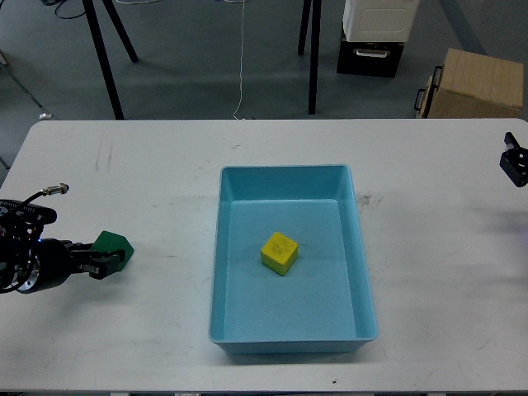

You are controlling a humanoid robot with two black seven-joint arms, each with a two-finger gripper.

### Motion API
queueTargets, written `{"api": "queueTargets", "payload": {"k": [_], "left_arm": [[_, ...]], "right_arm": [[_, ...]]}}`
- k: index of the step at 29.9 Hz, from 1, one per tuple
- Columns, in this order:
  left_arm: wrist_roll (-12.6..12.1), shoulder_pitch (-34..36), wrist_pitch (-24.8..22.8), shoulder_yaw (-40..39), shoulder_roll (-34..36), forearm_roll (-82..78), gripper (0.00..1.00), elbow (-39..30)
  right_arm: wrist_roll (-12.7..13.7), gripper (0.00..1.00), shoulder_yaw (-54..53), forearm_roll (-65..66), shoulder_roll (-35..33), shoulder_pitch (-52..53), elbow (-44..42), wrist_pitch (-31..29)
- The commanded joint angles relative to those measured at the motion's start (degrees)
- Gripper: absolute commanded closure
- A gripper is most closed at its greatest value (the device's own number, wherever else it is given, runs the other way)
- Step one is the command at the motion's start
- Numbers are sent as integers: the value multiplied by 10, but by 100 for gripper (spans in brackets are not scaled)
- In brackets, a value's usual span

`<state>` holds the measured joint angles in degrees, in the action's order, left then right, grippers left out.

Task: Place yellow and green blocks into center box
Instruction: 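Lift the green cube and carry it over the blue tub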

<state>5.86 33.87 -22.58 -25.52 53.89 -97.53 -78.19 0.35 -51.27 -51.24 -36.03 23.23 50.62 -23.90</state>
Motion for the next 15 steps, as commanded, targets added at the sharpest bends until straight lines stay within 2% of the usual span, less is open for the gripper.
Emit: {"api": "queueTargets", "payload": {"k": [1,6,11,15], "left_arm": [[53,33,-54,-29,25,76,68,-12],[117,73,-54,-82,25,148,69,-49],[122,116,-54,-73,-58,153,69,-61],[130,124,-54,-73,-70,152,68,-62]], "right_arm": [[0,0,0,1,0,-1,-1,0],[0,0,-1,25,2,0,-2,1],[0,0,0,28,3,1,-2,1],[0,0,2,31,2,0,-3,1]]}}
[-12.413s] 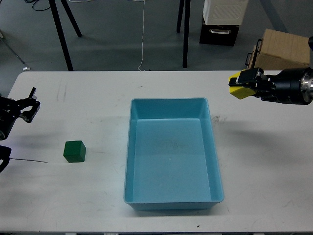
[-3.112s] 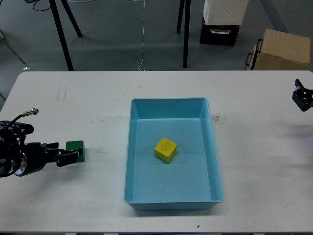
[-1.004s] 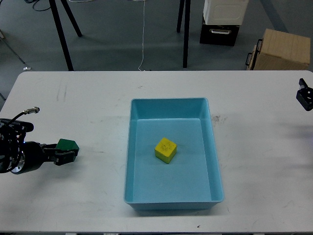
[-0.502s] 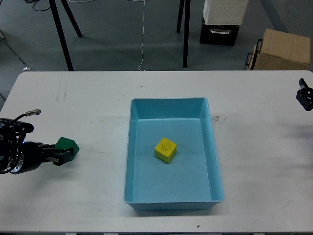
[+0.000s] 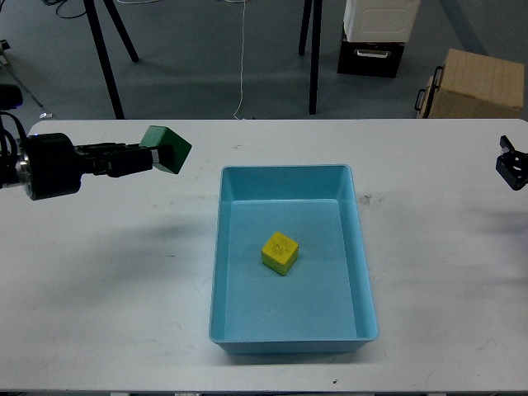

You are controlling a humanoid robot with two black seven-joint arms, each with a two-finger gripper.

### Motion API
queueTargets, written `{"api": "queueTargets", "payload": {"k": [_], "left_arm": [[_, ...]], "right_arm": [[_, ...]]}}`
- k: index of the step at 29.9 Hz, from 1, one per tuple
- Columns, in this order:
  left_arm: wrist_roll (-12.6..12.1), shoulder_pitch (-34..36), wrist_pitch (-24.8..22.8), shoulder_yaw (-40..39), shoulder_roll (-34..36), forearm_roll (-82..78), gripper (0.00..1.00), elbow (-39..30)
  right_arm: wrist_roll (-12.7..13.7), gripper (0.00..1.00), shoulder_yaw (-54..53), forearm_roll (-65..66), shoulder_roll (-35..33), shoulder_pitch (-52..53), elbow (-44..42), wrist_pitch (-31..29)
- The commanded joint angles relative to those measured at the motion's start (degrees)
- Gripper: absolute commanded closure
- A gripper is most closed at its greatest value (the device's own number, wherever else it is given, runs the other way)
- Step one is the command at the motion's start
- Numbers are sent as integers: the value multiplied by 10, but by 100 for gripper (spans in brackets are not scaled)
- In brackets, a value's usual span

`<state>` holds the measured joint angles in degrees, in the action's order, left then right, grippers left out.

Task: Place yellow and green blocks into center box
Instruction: 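Lift the green cube and carry it over the blue tub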

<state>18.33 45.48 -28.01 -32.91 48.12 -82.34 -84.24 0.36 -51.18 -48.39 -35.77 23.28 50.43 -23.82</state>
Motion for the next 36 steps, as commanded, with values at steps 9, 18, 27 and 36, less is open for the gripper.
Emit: {"api": "queueTargets", "payload": {"k": [9,18,27,36], "left_arm": [[3,36,0,29,-88,-6,68,-3],[0,37,0,68,-162,-42,65,-1],[-2,38,0,74,-175,-45,54,5],[-14,35,0,68,-179,-34,5,10]], "right_arm": [[0,0,0,18,-1,-1,-1,2],[-1,0,-1,24,-2,-1,-1,2],[-1,0,-1,24,0,-1,0,2],[-1,0,-1,24,-1,-1,1,2]]}}
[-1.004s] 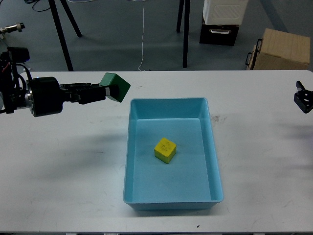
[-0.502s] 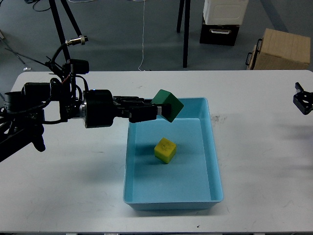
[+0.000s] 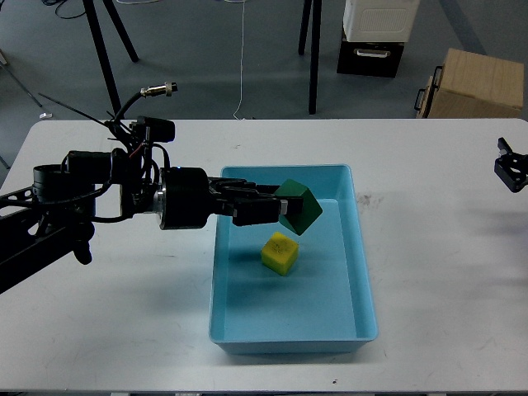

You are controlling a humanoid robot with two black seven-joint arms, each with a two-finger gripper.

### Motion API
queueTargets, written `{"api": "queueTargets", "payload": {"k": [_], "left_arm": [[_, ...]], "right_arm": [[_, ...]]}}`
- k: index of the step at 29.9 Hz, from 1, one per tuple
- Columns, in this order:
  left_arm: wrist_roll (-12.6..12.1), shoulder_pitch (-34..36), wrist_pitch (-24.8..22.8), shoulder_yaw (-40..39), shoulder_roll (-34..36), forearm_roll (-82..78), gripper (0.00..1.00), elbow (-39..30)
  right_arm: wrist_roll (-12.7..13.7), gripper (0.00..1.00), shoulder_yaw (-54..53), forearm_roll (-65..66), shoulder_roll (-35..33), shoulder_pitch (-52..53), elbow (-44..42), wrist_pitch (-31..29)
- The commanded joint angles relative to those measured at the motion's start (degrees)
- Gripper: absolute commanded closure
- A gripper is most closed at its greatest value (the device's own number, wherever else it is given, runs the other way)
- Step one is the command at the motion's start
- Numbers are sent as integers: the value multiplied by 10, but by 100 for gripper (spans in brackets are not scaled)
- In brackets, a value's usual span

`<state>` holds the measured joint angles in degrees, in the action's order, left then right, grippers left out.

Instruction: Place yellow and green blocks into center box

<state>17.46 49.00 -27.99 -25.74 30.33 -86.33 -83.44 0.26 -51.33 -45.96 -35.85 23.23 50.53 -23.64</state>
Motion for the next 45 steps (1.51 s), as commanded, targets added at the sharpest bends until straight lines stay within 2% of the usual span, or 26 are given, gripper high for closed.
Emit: {"api": "queueTargets", "payload": {"k": [1,9,14,20,27,31,34,39,42,45], "left_arm": [[-7,0,0,-4,-3,6,5,2],[-8,0,0,-21,3,5,3,4],[-7,0,0,-69,4,5,3,9],[-8,0,0,-249,-11,32,3,111],[-8,0,0,-337,-19,72,3,232],[-9,-6,0,-398,-23,150,3,309],[-10,-20,0,-411,-23,236,3,356],[-10,-67,0,-413,-21,423,4,366],[-9,-95,19,-407,-25,526,4,365],[-10,-109,30,-402,-45,562,3,362]], "right_arm": [[0,0,0,0,0,0,0,0],[0,0,0,0,1,1,0,-1],[0,0,-1,0,1,1,1,-1],[0,0,-1,0,0,1,2,-1],[1,0,-1,0,2,4,3,-1],[0,0,-2,0,3,8,8,0],[0,0,-2,0,3,9,14,1],[0,0,-2,0,2,9,18,1],[0,0,-2,0,1,9,22,1],[0,0,-2,0,1,9,23,2]]}}
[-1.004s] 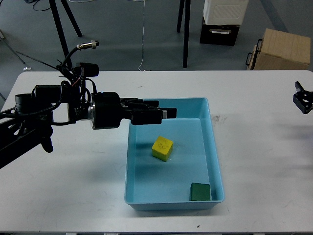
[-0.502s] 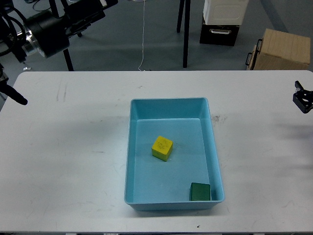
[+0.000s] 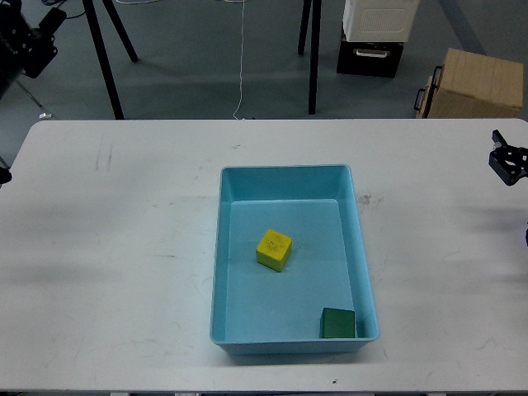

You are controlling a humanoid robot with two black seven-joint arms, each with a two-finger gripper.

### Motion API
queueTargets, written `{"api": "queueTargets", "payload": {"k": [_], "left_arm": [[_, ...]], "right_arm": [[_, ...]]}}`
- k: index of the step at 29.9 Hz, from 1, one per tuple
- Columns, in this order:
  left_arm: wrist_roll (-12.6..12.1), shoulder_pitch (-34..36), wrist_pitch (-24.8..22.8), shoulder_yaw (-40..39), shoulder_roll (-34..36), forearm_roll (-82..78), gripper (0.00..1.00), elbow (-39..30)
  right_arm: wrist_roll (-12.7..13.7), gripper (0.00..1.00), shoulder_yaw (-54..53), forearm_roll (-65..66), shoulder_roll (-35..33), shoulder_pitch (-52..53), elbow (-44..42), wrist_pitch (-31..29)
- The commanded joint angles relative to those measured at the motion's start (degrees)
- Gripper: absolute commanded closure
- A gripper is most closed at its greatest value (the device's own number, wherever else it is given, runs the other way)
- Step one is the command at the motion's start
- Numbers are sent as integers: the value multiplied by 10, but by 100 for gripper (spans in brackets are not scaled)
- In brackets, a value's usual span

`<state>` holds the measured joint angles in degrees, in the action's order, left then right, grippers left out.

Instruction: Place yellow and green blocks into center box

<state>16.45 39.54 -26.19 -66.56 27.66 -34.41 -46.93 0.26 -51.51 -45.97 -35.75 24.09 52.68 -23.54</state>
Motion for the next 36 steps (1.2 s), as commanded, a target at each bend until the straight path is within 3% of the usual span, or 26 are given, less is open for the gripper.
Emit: {"api": "queueTargets", "payload": {"k": [1,11,30,36], "left_arm": [[0,-17,18,7,-22,43,2,-5],[-2,-22,93,59,-27,41,1,-15],[0,-13,76,105,-25,53,1,8],[0,-13,81,93,-65,166,1,17]], "right_arm": [[0,0,0,0,1,0,1,1],[0,0,0,0,-3,0,2,1],[0,0,1,1,-4,-1,1,0],[1,0,-1,0,-2,-1,1,0]]}}
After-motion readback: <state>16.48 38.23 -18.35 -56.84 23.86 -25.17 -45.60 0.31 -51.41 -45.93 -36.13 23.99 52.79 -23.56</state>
